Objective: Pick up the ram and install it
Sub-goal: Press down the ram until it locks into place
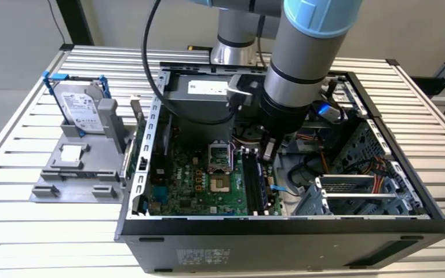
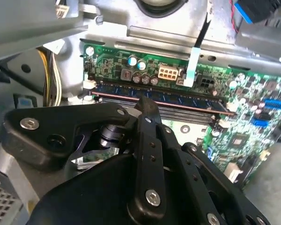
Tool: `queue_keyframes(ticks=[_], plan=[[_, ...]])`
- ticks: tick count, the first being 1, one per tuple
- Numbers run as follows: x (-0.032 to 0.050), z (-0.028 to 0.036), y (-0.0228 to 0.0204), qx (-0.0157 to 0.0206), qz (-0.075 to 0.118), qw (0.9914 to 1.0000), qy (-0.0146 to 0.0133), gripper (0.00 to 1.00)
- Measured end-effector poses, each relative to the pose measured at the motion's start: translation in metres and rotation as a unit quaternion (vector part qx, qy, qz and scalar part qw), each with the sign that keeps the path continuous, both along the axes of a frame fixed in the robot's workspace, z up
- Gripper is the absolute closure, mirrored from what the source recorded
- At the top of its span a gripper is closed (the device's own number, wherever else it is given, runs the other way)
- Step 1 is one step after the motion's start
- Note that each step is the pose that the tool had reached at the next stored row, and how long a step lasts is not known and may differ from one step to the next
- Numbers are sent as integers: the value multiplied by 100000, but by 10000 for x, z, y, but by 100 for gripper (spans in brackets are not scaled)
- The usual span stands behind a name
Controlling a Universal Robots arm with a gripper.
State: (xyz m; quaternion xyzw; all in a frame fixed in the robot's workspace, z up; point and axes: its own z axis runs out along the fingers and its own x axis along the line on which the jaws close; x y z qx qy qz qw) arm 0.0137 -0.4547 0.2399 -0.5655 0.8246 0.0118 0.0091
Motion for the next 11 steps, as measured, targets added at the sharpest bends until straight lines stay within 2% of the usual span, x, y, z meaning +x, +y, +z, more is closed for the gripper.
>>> queue_keyframes(ticks=[5, 11], plan=[[1, 0, 0, 6, 3699, 99932, -33, 100], [2, 0, -2, 5, 7540, 99715, -53, 100]])
